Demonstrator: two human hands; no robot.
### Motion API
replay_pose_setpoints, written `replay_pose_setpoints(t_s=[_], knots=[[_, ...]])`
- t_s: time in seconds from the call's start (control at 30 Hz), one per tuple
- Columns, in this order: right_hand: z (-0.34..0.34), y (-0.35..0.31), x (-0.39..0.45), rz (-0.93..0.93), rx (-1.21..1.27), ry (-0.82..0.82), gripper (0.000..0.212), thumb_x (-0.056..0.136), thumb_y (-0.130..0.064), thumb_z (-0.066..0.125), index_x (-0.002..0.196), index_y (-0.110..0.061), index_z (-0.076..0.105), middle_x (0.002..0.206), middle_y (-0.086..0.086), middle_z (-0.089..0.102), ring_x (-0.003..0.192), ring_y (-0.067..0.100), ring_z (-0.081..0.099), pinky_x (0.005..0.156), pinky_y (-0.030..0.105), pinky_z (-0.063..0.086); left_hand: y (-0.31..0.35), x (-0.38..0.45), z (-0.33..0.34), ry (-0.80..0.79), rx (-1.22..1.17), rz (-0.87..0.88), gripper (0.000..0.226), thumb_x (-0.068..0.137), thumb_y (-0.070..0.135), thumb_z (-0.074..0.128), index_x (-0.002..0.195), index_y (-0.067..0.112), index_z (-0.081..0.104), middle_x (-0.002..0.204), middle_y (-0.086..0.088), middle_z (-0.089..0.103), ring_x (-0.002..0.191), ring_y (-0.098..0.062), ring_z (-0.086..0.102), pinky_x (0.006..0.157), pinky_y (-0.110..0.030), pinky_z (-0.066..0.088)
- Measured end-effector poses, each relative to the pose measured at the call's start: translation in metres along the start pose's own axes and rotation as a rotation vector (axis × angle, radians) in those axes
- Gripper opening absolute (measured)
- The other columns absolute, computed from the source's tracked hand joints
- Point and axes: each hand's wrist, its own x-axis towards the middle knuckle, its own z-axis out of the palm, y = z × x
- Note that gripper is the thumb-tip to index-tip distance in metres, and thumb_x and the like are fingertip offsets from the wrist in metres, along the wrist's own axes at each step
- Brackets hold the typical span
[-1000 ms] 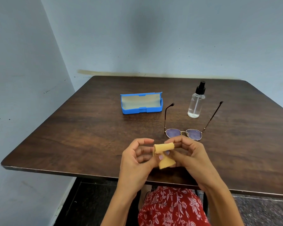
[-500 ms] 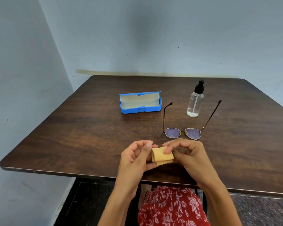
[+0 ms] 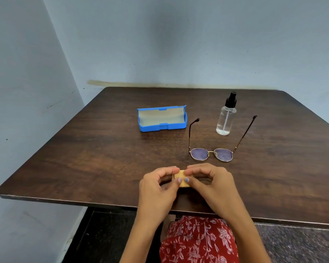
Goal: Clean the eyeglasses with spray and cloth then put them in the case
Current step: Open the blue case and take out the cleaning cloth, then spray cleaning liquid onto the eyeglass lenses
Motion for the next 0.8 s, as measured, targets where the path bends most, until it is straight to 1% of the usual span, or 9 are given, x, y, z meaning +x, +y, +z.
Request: replay_pose_setpoints(t_s=[0.13,0.23,0.3,0.43,0.5,0.6,0.7,0.73,0.8], knots=[[0.008,0.004,0.001,-0.051,-0.117,0.04,0.018,0.079,-0.01,0.073,0.092,-0.022,0.074,0.096,-0.019,0.063,0.084,-0.01,0.06,0.07,0.003,0.044,-0.001,-0.003,0.004,0.027,0.34,0.221,0.028,0.082,0.004,0.066,0.107,0.015,0.069,0.116,0.008,0.064,0.102,0.003,0.059,0.09,-0.01,0.046],[0.01,0.005,0.001,-0.074,-0.205,0.027,0.017,0.082,-0.013,0.071,0.096,-0.022,0.074,0.099,-0.018,0.061,0.079,-0.007,0.058,0.072,0.004,0.042,-0.002,-0.003,0.005,0.002,0.487,0.277,0.031,0.086,0.007,0.06,0.115,0.014,0.066,0.13,0.004,0.058,0.124,-0.005,0.048,0.106,-0.013,0.03],[0.01,0.008,0.002,-0.091,-0.259,0.02,0.018,0.083,-0.015,0.07,0.098,-0.023,0.074,0.102,-0.014,0.061,0.08,-0.005,0.054,0.072,0.002,0.04,-0.004,-0.002,0.006,-0.026,0.533,0.281,0.032,0.089,0.008,0.055,0.12,0.015,0.064,0.138,0.004,0.051,0.135,-0.007,0.036,0.107,-0.011,0.023],[0.01,0.009,0.004,-0.091,-0.267,0.017,0.018,0.082,-0.014,0.07,0.095,-0.026,0.075,0.103,-0.009,0.063,0.085,0.0,0.054,0.076,0.006,0.039,-0.006,0.001,0.009,-0.056,0.584,0.271,0.033,0.091,0.008,0.05,0.121,0.014,0.062,0.143,0.003,0.045,0.139,-0.007,0.027,0.111,-0.02,0.025],[0.009,0.007,0.004,-0.085,-0.255,0.01,0.018,0.083,-0.015,0.07,0.095,-0.026,0.075,0.103,-0.01,0.063,0.084,0.0,0.056,0.075,0.006,0.041,-0.007,0.001,0.011,-0.048,0.611,0.277,0.033,0.092,0.009,0.048,0.122,0.014,0.061,0.145,0.003,0.042,0.14,-0.007,0.025,0.111,-0.019,0.022],[0.0,0.003,-0.001,-0.102,-0.222,0.03,0.016,0.085,-0.019,0.067,0.097,-0.027,0.073,0.097,-0.019,0.061,0.087,-0.008,0.057,0.072,0.002,0.04,-0.004,-0.008,0.018,0.08,0.611,0.311,0.034,0.09,0.008,0.053,0.123,0.014,0.06,0.141,0.002,0.047,0.137,-0.009,0.033,0.107,-0.013,0.021],[-0.026,0.0,-0.007,-0.076,-0.172,0.145,0.012,0.082,-0.022,0.07,0.083,-0.033,0.072,0.08,-0.021,0.069,0.082,-0.008,0.061,0.07,0.003,0.041,0.006,-0.018,0.03,0.248,0.422,0.441,0.03,0.085,0.01,0.062,0.114,0.018,0.065,0.118,0.008,0.063,0.114,-0.001,0.055,0.097,-0.011,0.039],[-0.04,0.001,-0.008,-0.049,-0.166,0.201,0.011,0.08,-0.023,0.071,0.077,-0.033,0.073,0.075,-0.022,0.07,0.077,-0.009,0.062,0.069,0.003,0.042,0.008,-0.021,0.038,0.257,0.34,0.498,0.026,0.085,0.014,0.061,0.11,0.02,0.066,0.11,0.012,0.065,0.105,0.003,0.058,0.092,-0.01,0.043],[-0.069,0.006,-0.006,0.003,-0.161,0.336,0.013,0.078,-0.023,0.073,0.07,-0.033,0.071,0.071,-0.027,0.068,0.069,-0.011,0.061,0.067,0.004,0.042,0.012,-0.028,0.059,0.168,0.176,0.523,0.021,0.085,0.023,0.06,0.104,0.024,0.068,0.101,0.017,0.066,0.095,0.006,0.061,0.085,-0.013,0.048]])
